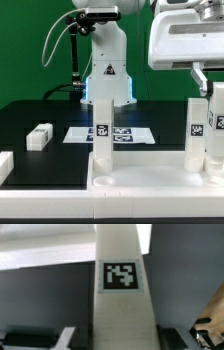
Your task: Assemble desk
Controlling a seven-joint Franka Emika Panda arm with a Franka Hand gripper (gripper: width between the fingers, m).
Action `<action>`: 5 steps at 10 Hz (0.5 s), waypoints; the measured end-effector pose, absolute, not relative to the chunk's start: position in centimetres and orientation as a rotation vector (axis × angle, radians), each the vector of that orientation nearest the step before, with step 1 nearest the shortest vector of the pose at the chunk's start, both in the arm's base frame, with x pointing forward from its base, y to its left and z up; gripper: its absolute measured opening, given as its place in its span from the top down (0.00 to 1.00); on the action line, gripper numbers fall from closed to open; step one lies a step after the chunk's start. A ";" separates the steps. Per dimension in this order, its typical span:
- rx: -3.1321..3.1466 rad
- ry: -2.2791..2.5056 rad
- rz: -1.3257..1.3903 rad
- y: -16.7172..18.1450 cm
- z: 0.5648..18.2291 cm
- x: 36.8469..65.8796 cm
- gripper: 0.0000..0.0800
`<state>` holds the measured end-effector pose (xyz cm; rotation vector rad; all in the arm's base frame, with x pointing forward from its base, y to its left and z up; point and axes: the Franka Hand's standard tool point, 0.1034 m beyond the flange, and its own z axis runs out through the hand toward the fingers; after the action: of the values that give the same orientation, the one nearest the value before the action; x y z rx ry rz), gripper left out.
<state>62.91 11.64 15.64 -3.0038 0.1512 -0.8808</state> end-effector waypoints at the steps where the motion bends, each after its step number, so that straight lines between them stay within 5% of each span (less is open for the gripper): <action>1: -3.018 0.126 -0.881 11.2 15.3 63.1 0.64; 5: -3.022 0.127 -0.877 11.4 14.0 62.8 0.64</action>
Offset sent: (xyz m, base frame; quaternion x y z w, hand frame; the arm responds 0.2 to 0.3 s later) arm 0.0030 0.0036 -0.0134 -0.0050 0.0198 0.0155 0.9997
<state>62.84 11.42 14.02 -3.0218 0.1272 -0.8767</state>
